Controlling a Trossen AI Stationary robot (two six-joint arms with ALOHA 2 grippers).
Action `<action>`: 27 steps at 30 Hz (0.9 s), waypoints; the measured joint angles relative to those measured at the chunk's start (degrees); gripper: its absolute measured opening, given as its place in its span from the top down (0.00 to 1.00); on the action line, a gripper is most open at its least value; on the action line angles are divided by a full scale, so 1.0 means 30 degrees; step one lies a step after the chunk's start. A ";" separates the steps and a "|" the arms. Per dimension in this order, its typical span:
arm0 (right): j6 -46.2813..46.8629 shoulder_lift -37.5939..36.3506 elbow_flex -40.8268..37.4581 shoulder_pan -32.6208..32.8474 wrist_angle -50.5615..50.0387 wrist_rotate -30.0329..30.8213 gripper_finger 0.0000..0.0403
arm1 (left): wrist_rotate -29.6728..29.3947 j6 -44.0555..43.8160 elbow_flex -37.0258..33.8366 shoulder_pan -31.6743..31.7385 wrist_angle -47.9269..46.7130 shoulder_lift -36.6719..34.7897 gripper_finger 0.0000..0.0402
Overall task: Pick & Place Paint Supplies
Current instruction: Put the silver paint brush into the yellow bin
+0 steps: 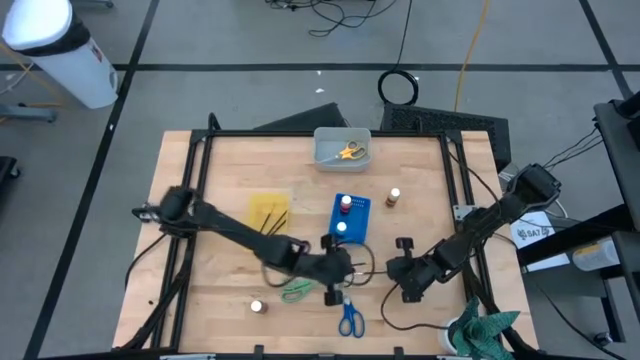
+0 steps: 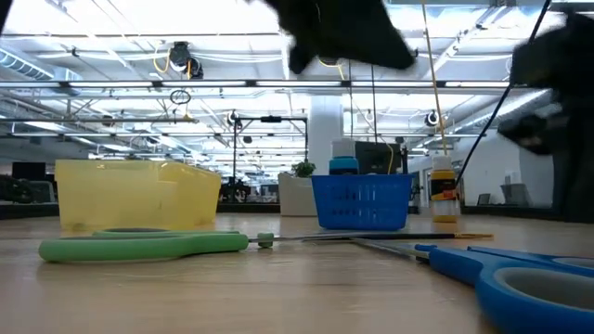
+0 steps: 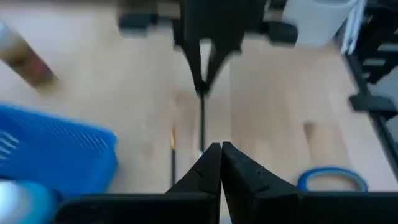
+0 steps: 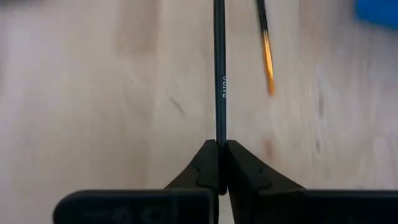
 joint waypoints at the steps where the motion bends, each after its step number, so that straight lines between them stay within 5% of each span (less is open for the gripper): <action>1: -0.0138 -0.0284 0.0023 0.0143 0.0080 0.0399 0.99 | -0.0715 0.0452 -0.0258 -0.0253 -0.0005 -0.0575 0.95; 5: -0.1097 -0.1414 0.0043 0.0674 0.0392 0.2329 0.99 | -0.3631 0.1169 -0.2537 -0.1004 0.1741 -0.2991 0.95; 12: -0.5464 -0.3157 0.0043 0.0979 0.4130 0.4971 0.99 | -0.6169 0.3615 -1.0896 -0.1685 1.0911 -0.7901 0.95; 16: -0.9327 -0.3320 0.0057 0.0038 0.8348 0.4937 0.99 | -0.4756 0.3995 -1.5598 -0.1362 1.9914 -0.9317 0.95; 20: -1.2562 -0.3058 0.0072 -0.1252 1.2913 0.4550 0.99 | -0.1279 0.4690 -1.8462 -0.0916 2.6314 -0.9251 0.95; 27: -1.4196 -0.1056 0.0094 -0.3650 1.9971 0.0327 0.99 | 0.0946 0.4598 -1.7537 -0.1193 2.6706 -0.8853 0.89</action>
